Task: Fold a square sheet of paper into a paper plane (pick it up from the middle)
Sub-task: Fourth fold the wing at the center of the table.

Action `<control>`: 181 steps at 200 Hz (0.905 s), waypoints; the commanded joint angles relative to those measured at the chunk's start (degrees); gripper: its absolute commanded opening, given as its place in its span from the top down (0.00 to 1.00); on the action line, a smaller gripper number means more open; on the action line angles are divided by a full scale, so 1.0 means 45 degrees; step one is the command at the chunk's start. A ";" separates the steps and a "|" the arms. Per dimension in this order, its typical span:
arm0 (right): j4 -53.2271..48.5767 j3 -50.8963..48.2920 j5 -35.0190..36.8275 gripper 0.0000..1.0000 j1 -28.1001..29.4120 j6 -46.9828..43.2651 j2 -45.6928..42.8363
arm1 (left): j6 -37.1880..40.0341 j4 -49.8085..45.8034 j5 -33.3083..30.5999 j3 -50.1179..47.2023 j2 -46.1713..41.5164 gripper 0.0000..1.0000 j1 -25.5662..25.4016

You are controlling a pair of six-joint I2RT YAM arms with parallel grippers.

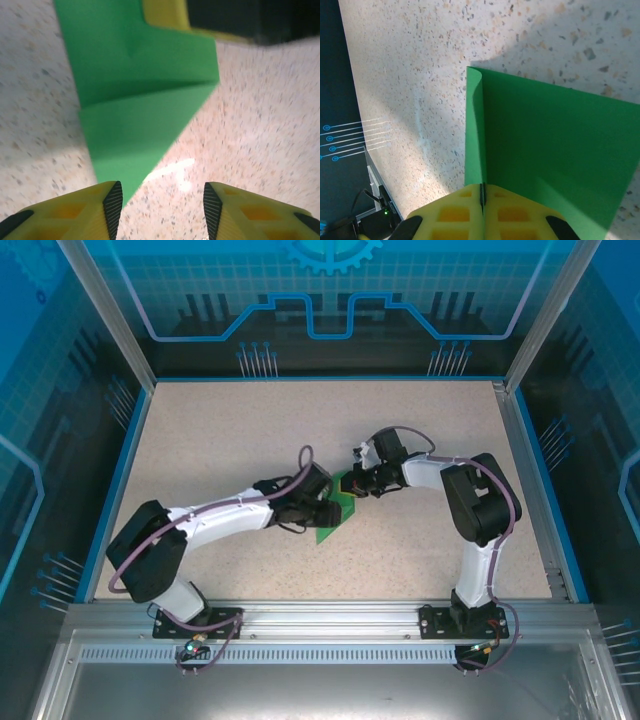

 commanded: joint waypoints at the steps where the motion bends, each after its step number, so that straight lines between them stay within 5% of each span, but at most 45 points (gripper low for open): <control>1: 0.0156 -0.0138 -0.0419 0.95 -0.0134 0.0491 -0.0168 | 0.0172 -0.1026 -0.2323 0.0520 0.0519 0.49 -0.0665; 121: -0.0625 0.0260 -0.0709 0.88 -0.0306 0.0917 -0.0795 | -0.0304 -0.2374 -0.6355 0.2193 0.3189 0.46 -0.2834; 181: -0.0731 0.0329 -0.0641 0.88 -0.0296 0.0974 -0.0819 | -0.0642 -0.2423 -0.6679 0.1934 0.3567 0.51 -0.2854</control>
